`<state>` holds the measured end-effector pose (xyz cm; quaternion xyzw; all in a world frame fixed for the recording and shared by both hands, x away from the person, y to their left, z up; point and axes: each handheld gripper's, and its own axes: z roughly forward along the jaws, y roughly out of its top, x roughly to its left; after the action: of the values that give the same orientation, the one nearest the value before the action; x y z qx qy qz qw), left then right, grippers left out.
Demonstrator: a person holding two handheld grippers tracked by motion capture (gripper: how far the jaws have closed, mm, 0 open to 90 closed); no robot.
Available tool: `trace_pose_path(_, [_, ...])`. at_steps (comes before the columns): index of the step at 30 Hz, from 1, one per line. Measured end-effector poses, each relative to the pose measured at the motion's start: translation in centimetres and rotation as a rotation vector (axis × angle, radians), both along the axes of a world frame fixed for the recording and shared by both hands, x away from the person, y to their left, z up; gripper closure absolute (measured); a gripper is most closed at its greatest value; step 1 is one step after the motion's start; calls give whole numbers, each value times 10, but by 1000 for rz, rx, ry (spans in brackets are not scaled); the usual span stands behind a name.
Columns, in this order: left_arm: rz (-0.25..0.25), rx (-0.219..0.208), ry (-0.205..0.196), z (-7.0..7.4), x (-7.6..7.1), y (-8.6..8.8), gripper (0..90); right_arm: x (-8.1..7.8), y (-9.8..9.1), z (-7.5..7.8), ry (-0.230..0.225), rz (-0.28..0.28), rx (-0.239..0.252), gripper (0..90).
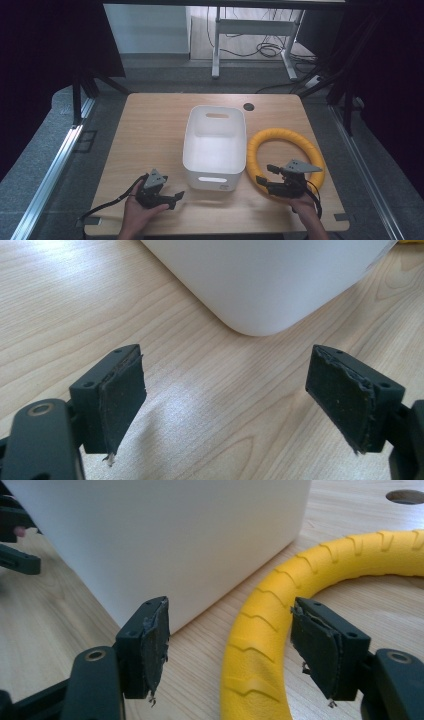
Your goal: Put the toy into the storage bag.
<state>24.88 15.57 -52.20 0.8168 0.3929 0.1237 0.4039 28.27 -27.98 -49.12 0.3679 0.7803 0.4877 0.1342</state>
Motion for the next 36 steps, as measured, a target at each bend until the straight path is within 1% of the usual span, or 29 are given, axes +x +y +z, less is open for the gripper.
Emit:
trace_pose_path(2, [6, 24, -1, 0, 0, 1, 153, 0, 0, -2, -3, -10, -3, 319])
trace_pose_path(3, [4, 27, 4, 0, 0, 1, 147, 0, -1, -2, -1, -12, -7, 321])
trace_pose_path(6, [-11, 13, 18, 1, 0, 1, 133, 0, -1, -3, 1, -11, -21, 324])
trace_pose_path(8, [-11, 7, 22, 1, 1, 1, 129, 0, -4, -3, 2, -12, -30, 325])
trace_pose_path(10, [-21, -7, 29, 0, 2, 1, 126, 0, -6, -3, 9, -18, -29, 327])
trace_pose_path(12, [-23, -16, 27, 0, 3, 1, 126, 0, -8, 0, 7, -27, -42, 325])
trace_pose_path(13, [-24, -11, 23, 0, 4, 2, 126, 1, -9, 3, 4, -32, -47, 325])
trace_pose_path(15, [-9, -1, 12, 1, 7, 3, 128, 4, -11, 9, 1, -38, -24, 331])
trace_pose_path(16, [-5, -3, 8, 2, 7, 4, 130, 6, -12, 12, -1, -35, -18, 334])
trace_pose_path(18, [-2, -17, 7, 2, 8, 3, 132, 10, -13, 16, -8, -19, -22, 336])
trace_pose_path(20, [-3, 5, 20, 0, 10, 3, 131, 11, -12, 18, -6, -4, -20, 338])
trace_pose_path(21, [-8, 13, 23, -1, 9, 3, 131, 10, -13, 18, -6, 0, -17, 341])
trace_pose_path(22, [-12, 18, 27, -1, 9, 3, 130, 8, -12, 16, 2, 11, -34, 340])
trace_pose_path(23, [-17, 19, 28, 0, 7, 3, 130, 8, -12, 16, 2, 11, -34, 340])
trace_pose_path(25, [-23, -1, 29, 3, 4, 4, 133, 11, -10, 14, 20, 29, -66, 337])
trace_pose_path(27, [-23, -12, 27, 5, 3, 5, 135, 14, -9, 12, 41, 43, -78, 336])
trace_pose_path(29, [-17, -9, 22, 6, 4, 7, 138, 15, -9, 11, 48, 50, -106, 336])
trace_pose_path(30, [-16, -6, 19, 7, 4, 7, 140, 14, -12, 10, 54, 45, -115, 337])
trace_pose_path(33, [-17, 0, 8, 9, 5, 10, 144, 12, -16, 13, 54, 32, -116, 339])
trace_pose_path(36, [-38, -6, 14, 8, 5, 9, 153, 7, -19, 19, 52, 18, -105, 339])
